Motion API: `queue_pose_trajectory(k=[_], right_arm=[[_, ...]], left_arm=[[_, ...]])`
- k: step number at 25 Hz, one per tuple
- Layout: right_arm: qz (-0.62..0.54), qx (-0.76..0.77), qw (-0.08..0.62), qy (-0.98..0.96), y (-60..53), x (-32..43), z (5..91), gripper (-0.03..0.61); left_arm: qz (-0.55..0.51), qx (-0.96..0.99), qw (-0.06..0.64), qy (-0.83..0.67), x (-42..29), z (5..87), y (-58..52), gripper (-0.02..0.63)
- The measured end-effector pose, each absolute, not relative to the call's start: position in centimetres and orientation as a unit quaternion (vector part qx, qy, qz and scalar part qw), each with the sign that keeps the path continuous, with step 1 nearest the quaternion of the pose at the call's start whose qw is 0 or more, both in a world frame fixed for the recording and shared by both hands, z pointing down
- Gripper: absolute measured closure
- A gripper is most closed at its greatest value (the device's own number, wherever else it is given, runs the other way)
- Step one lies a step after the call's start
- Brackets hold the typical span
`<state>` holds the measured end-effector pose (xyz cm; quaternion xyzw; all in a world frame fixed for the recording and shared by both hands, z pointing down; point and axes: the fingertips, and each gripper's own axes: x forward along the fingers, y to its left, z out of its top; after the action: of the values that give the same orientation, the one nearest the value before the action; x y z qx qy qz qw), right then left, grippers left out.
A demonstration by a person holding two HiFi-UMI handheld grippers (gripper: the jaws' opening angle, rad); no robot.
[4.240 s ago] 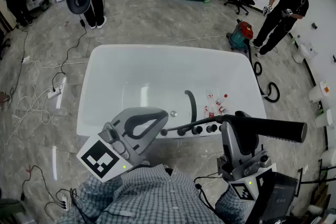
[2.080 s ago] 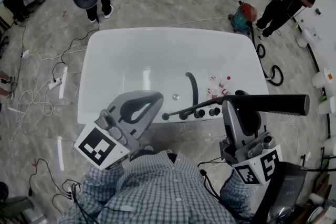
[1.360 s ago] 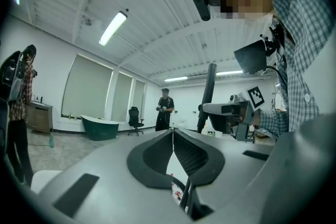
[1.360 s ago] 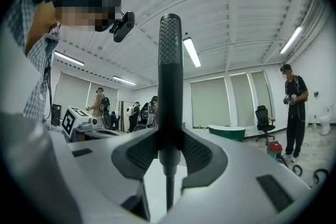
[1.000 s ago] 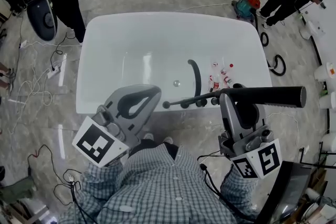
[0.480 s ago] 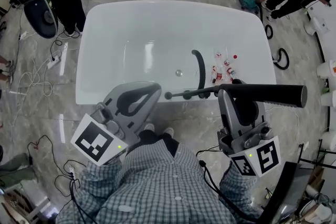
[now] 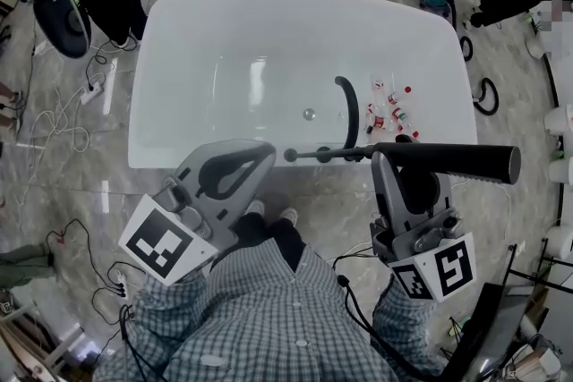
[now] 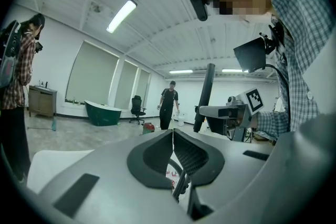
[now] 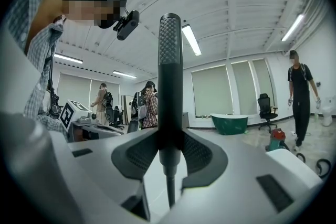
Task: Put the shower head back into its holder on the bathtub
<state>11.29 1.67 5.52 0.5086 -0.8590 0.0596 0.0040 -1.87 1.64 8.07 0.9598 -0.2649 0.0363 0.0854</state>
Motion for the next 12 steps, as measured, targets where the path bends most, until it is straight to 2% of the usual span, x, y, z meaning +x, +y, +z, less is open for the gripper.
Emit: queue_pose_trajectory(k=[12], right_arm=[[0.054,0.497,0.010,-0.866,1.1,9.8,8.6,0.443]], left_arm=[[0.065,0.952,0.103,-0.281,-3.0,11.0,1.9,0.599]])
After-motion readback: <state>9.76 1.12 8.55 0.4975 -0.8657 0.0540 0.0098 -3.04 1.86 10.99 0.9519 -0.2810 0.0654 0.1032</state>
